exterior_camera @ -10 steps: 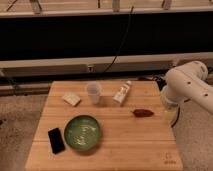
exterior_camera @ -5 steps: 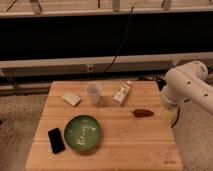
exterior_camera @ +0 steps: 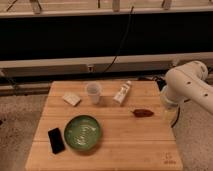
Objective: Drag the pepper across the table
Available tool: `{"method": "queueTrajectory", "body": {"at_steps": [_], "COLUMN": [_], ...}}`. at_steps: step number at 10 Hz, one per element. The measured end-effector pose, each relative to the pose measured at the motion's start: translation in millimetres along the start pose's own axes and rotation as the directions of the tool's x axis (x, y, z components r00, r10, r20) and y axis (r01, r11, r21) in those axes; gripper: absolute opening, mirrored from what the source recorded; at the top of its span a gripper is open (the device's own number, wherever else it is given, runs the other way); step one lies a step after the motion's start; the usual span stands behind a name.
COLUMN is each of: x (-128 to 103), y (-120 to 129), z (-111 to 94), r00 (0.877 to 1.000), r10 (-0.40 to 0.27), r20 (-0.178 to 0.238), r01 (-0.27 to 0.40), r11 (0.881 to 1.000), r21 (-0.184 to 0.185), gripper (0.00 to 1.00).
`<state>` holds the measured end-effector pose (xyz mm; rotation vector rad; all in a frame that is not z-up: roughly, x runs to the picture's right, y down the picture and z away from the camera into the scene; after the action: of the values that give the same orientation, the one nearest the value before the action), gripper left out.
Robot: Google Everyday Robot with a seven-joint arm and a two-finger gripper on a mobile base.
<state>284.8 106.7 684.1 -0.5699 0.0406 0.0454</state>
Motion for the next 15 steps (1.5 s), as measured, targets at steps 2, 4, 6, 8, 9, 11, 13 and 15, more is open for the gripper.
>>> {"method": "queueTrajectory", "body": {"at_steps": [2, 4, 6, 8, 9, 11, 13, 15], "x": [-6, -28, -30, -35, -36, -38, -40, -44], "y": [-5, -10, -14, -19, -21, -25, -28, -31], "z": [8, 27, 32, 43, 50, 63, 72, 85], "r00": [1.000, 0.999, 0.999, 0.999, 0.999, 0.998, 0.998, 0.997], "r10": [-0.014, -0.038, -0.050, -0.037, -0.024, -0.019, -0.011, -0.001], "r20": [0.002, 0.015, 0.018, 0.032, 0.039, 0.055, 0.066, 0.074], "r01": [0.014, 0.039, 0.050, 0.039, 0.026, 0.022, 0.016, 0.007], "r11": [1.000, 0.999, 0.998, 0.998, 0.998, 0.998, 0.998, 0.997], "r21": [-0.009, -0.030, -0.039, -0.053, -0.054, -0.059, -0.067, -0.076], "gripper": [0.80, 0.80, 0.80, 0.80, 0.80, 0.80, 0.80, 0.80]}}
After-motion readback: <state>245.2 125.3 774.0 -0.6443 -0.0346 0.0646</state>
